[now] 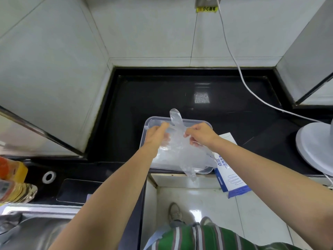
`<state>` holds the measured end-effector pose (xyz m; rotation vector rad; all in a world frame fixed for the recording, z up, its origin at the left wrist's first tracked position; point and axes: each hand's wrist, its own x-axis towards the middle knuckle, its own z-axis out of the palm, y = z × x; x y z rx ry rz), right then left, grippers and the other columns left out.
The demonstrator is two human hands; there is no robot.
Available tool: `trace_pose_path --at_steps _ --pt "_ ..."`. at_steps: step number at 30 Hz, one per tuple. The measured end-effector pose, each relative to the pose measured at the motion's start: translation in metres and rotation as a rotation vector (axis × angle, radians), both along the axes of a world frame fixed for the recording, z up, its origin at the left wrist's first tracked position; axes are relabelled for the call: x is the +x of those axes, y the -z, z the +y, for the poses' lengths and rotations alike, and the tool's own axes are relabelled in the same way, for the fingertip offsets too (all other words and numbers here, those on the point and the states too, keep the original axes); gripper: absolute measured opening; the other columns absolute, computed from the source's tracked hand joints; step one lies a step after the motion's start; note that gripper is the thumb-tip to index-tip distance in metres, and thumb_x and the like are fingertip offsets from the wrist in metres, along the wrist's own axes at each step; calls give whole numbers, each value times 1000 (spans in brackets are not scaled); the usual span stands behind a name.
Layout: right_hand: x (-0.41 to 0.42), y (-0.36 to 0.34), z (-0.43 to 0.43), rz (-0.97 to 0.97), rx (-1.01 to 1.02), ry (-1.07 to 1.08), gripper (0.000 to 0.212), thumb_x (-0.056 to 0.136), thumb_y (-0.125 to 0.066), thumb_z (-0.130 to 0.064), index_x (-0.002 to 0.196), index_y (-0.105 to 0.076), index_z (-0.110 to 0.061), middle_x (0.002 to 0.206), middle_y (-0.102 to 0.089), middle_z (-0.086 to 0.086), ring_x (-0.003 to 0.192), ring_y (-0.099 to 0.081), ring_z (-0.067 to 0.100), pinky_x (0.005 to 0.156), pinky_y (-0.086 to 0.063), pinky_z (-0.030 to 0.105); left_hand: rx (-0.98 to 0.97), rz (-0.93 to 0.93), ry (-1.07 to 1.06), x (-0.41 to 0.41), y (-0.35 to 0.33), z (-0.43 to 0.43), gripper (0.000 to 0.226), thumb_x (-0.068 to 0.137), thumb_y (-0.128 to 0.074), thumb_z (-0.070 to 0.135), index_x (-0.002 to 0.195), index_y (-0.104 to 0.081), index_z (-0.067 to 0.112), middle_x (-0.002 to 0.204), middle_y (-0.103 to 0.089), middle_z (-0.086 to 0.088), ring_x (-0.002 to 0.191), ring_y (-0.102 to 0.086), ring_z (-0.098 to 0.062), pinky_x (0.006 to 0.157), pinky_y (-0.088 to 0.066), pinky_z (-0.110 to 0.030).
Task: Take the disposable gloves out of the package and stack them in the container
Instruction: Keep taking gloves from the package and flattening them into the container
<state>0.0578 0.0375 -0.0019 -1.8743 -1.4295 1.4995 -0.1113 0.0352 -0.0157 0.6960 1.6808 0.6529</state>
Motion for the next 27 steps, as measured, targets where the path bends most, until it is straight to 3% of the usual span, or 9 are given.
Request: trace_pose_path --at_steps 3,7,11,13,15,19,21,24,27 --pt "1 0 1 -35 -57 -27 21 91 -57 -17 83 -73 -5 57 -60 9 46 -47 15 52 -41 22 -10 32 16 0 6 2 30 98 -43 36 102 -63 15 101 -68 -10 95 -66 -27 92 -53 -44" --pt "-3 8 3 14 -24 50 9 93 -59 -19 93 -66 -13 73 -64 8 53 -53 15 52 -45 23 64 261 133 0 22 0 26 96 -48 20 106 -63 1 77 -57 -8 71 -59 -24 71 -51 -32" --pt "-6 16 7 -138 452 188 29 88 -66 -17 116 -59 -16 99 -60 -2 91 -59 16 83 -50 31 211 655 374 -5 20 -10 26 101 -42 17 117 -55 1 82 -56 -6 67 -55 -17 52 -37 -12" --pt "-9 10 7 -202 737 163 21 86 -63 -17 106 -63 -19 100 -58 -6 95 -56 14 89 -48 38 237 744 440 -5 21 -14 31 101 -39 16 128 -47 3 99 -62 -13 85 -62 -24 67 -48 -22" --pt "-15 2 4 -90 835 110 11 86 -59 -12 94 -66 -17 89 -60 -7 83 -56 8 78 -50 30 220 763 454 -3 24 -14 31 99 -39 13 127 -45 1 111 -62 -19 100 -61 -34 82 -49 -37" --pt "-29 1 -5 70 414 -192 11 91 -57 -5 93 -68 -4 72 -63 1 63 -56 9 60 -47 21 174 816 529 2 31 -15 37 100 -36 10 136 -36 2 116 -61 -17 103 -61 -32 83 -49 -36" --pt "-31 19 -5 -125 91 -368 24 96 -56 -17 117 -62 -9 94 -67 8 79 -61 17 72 -52 27 157 878 603 1 35 -19 50 102 -38 11 148 -21 5 118 -61 -15 102 -63 -26 80 -51 -31" --pt "-25 44 -6 -346 -152 -467 58 98 -54 -29 150 -28 -23 135 -53 10 112 -58 27 94 -49 34 118 906 650 -3 42 -17 65 101 -43 13 154 -6 8 124 -58 -13 105 -62 -23 82 -53 -29" --pt "-22 56 -9 -348 -204 -464 69 99 -52 -29 156 -13 -24 144 -46 10 123 -51 29 97 -44 34 158 1067 707 -5 47 -14 61 95 -53 14 148 -24 7 133 -46 -15 108 -55 -23 90 -49 -27"
